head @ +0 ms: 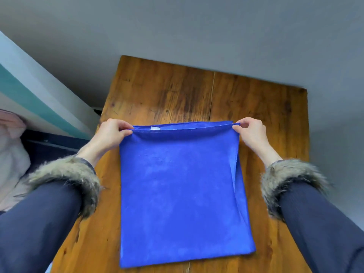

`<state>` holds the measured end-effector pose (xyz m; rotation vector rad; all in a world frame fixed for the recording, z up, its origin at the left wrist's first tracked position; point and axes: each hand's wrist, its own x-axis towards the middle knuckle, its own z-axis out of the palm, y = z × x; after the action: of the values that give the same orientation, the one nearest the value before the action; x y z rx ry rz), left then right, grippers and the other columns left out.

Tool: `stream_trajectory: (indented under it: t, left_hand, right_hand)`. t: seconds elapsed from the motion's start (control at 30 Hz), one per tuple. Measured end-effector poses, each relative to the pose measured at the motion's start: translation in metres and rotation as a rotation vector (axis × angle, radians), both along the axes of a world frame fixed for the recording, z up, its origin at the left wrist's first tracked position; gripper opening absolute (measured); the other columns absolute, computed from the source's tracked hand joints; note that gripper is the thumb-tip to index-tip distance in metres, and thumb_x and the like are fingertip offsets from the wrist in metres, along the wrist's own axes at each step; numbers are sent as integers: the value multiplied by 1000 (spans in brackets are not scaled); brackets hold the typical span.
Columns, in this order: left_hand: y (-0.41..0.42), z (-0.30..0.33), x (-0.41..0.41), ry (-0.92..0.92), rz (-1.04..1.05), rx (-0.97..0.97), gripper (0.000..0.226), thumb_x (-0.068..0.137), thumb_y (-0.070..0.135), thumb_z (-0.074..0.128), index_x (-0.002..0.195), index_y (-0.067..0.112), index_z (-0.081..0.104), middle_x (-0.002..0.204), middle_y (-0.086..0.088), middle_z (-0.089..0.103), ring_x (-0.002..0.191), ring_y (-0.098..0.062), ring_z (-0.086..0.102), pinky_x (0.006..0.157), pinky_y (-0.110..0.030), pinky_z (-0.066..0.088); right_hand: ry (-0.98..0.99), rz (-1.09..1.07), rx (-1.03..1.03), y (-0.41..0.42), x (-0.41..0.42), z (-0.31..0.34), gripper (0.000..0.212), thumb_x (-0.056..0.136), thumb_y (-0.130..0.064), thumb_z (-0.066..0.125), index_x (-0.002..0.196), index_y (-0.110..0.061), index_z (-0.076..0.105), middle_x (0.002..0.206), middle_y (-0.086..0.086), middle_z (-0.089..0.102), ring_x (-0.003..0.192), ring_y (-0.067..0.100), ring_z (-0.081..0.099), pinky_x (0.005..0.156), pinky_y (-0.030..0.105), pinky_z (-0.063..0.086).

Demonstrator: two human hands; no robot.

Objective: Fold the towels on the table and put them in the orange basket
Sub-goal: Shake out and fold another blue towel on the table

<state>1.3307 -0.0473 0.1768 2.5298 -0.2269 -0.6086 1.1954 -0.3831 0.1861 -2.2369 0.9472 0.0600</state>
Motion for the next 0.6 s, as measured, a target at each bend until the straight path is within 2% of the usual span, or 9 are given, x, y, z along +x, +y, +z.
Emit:
stream_trajectory:
  t: [0.1, 0.17, 0.27, 0.37, 0.5, 0.6]
  left_hand:
    - [4, -20, 8, -66, -36, 65, 12, 84, 19, 67, 91, 10, 72, 95, -12, 63, 97, -28, 55, 83, -31, 39]
    - [9, -30, 12, -111, -80, 89, 14, 81, 24, 71, 86, 11, 72, 95, -12, 58, 102, -32, 50, 91, -37, 39]
    - [9, -37, 13, -134, -103, 98, 13, 81, 21, 72, 85, 10, 70, 105, -14, 55, 109, -35, 43, 99, -39, 31]
    - [3, -36, 10, -114, -99, 64, 11, 82, 20, 71, 87, 10, 68, 105, -12, 53, 110, -32, 39, 97, -33, 27]
    - [-2, -34, 8, -34, -115, 55, 10, 83, 21, 69, 87, 14, 65, 101, -8, 50, 111, -26, 36, 93, -32, 27]
    - [-2, -32, 9, -10, -99, 21, 10, 81, 22, 71, 80, 17, 62, 94, -4, 47, 97, -20, 42, 84, -28, 30]
  right_hand:
    - [-20, 54, -50, -7, 11, -19, 10, 88, -17, 60, 92, -12, 67, 105, 8, 61, 90, 15, 51, 76, 20, 32]
    - [-15, 122, -65, -11, 15, -26, 8, 88, -17, 60, 91, -13, 66, 104, 5, 56, 90, 12, 47, 77, 19, 31]
    - [-2, 197, -54, -14, 19, -30, 3, 88, -17, 60, 86, -17, 61, 99, 0, 51, 89, 11, 47, 76, 20, 32]
    - [32, 266, -37, -17, 25, -32, 6, 87, -16, 62, 82, -18, 60, 98, 1, 51, 89, 16, 50, 76, 21, 33]
    - [58, 386, -135, -21, 32, -37, 3, 86, -15, 62, 84, -14, 63, 118, 6, 51, 112, 23, 46, 88, 22, 31]
    - [117, 507, -216, -21, 34, -39, 6, 86, -14, 59, 86, -11, 63, 109, 9, 54, 104, 24, 44, 84, 27, 34]
